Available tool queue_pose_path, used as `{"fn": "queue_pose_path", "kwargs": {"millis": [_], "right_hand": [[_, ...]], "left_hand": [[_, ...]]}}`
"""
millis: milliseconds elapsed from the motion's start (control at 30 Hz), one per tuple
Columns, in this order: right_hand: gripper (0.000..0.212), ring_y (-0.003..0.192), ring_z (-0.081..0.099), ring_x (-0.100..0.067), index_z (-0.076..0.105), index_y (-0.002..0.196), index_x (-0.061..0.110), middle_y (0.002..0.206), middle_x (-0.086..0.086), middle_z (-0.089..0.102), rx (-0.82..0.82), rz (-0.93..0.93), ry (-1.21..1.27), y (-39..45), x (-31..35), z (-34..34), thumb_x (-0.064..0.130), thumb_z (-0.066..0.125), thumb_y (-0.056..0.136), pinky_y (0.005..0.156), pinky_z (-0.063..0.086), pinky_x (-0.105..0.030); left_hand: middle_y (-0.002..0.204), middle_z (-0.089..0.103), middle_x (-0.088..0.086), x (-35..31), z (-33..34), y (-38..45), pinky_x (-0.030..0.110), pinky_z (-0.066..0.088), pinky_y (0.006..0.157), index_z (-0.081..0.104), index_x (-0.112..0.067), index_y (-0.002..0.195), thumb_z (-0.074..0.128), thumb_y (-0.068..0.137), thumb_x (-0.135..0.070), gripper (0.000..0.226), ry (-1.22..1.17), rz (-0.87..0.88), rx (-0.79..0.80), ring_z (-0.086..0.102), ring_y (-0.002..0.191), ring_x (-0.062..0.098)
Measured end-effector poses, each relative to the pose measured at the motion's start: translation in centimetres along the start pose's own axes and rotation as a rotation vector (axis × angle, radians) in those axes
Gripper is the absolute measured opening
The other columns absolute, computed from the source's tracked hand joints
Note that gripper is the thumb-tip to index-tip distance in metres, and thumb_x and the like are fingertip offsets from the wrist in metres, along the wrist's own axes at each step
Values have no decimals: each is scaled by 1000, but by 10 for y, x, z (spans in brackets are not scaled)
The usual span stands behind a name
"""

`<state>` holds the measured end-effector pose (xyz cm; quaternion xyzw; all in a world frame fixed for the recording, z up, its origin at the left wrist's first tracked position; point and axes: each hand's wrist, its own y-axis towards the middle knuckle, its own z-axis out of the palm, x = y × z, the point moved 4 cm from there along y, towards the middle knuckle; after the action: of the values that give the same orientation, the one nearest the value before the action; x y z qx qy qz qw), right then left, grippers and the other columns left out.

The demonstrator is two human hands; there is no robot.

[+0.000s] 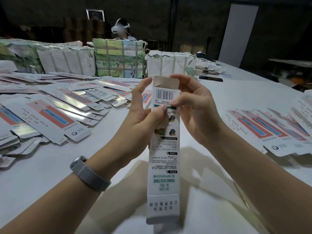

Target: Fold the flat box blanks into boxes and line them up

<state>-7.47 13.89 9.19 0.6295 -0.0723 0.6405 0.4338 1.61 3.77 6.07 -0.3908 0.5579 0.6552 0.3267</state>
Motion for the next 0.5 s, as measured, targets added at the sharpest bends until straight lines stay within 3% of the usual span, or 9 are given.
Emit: {"fn": "queue_pose_path", "kwargs": {"millis": [100, 167, 267, 333, 400, 500], "right_hand": [[28, 87, 63, -29, 68, 88, 12, 82, -6, 70, -6, -28, -40, -2, -1, 3, -4, 57, 68, 89, 49, -52], [22, 88, 63, -29, 69, 85, 14, 82, -5, 70, -13, -2, -25, -2, -3, 4, 0, 58, 72, 90, 48, -53], [6, 86, 63, -24, 65, 76, 15, 80, -5, 68, -9, 51, -31, -1, -1, 1, 17, 62, 80, 83, 49, -43], [15, 81, 63, -22, 58, 73, 14, 75, -3, 65, -13, 78, -36, 0, 0, -1, 24, 62, 83, 76, 51, -36], [13, 79, 63, -21, 57, 73, 16, 73, -1, 63, -3, 92, -26, 1, 1, -2, 22, 63, 83, 73, 51, -34], [5, 81, 63, -20, 66, 90, 15, 78, -2, 66, 31, 117, -36, 1, 2, -2, 12, 63, 88, 73, 51, -34]], "left_hand": [[64, 62, -12, -1, -1, 0, 17, 51, 57, 31, -27, 132, 45, 100, -17, 36, -19, 24, -23, 60, 58, 3], [65, 65, -9, -1, -1, -1, 18, 52, 58, 28, -25, 133, 45, 104, -13, 35, -12, 30, -35, 62, 59, 5], [79, 69, 9, -2, 0, -2, 29, 57, 62, 35, -39, 132, 52, 95, -24, 43, 0, -23, -47, 68, 69, 18], [78, 69, 8, -4, 2, -2, 28, 57, 62, 41, -38, 131, 53, 92, -25, 43, 39, -22, -23, 68, 70, 17], [76, 70, 3, -5, 4, -3, 26, 56, 61, 44, -34, 132, 54, 93, -24, 42, 55, -24, -6, 69, 69, 13], [79, 72, 5, -3, 4, -4, 28, 57, 61, 41, -31, 137, 62, 95, -28, 47, 46, -53, -2, 70, 69, 15]]}}
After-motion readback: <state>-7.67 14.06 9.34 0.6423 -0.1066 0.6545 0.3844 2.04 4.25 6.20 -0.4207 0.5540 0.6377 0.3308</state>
